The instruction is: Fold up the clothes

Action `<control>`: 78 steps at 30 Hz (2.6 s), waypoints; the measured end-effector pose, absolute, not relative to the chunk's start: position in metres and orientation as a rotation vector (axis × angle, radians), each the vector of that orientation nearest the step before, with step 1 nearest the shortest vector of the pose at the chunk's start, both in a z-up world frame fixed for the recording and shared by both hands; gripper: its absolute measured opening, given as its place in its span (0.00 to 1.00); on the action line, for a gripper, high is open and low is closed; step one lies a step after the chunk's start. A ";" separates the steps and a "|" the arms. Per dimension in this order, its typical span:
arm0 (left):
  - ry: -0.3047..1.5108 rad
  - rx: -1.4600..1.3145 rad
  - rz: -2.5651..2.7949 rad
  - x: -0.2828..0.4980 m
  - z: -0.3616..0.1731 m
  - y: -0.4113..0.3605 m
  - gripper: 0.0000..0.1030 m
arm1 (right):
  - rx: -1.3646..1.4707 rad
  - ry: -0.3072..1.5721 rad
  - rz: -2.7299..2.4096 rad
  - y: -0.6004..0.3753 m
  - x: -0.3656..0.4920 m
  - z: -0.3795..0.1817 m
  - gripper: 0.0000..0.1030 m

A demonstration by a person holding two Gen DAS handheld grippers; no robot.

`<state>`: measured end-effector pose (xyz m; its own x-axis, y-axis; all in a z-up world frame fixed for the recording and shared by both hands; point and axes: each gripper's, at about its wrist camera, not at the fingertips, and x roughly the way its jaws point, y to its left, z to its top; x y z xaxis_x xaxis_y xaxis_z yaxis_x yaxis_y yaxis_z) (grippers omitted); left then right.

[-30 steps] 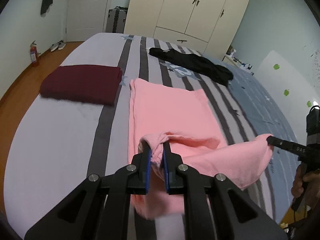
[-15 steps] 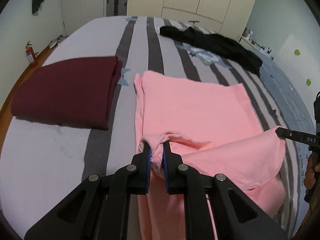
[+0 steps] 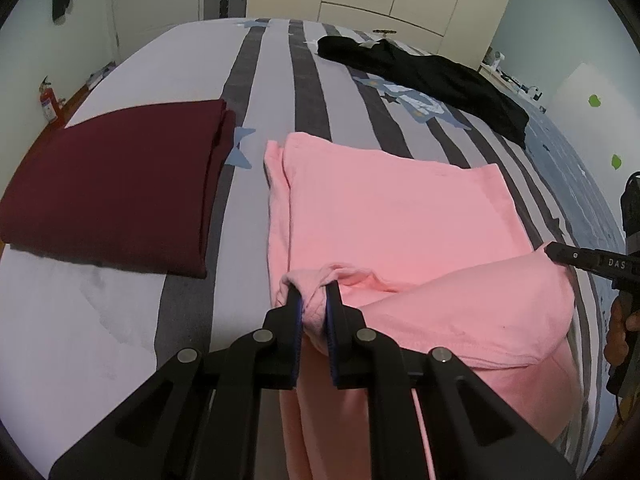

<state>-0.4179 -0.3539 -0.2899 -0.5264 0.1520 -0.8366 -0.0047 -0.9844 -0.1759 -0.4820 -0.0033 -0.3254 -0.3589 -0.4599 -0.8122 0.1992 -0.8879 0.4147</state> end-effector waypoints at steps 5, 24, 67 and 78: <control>-0.254 -1.502 2.652 -0.425 -0.303 -0.355 0.08 | 1.498 -0.360 -2.271 -0.005 -0.492 -0.334 0.04; -0.221 -1.422 2.595 -0.353 -0.282 -0.319 0.26 | 1.429 -0.108 -2.285 0.006 -0.399 -0.304 0.40; -0.234 -1.436 2.607 -0.457 -0.313 -0.314 0.26 | 1.343 -0.096 -2.215 -0.073 -0.494 -0.317 0.38; -0.346 -1.337 2.690 -0.465 -0.299 -0.346 0.26 | 1.316 -0.182 -2.339 -0.056 -0.568 -0.305 0.38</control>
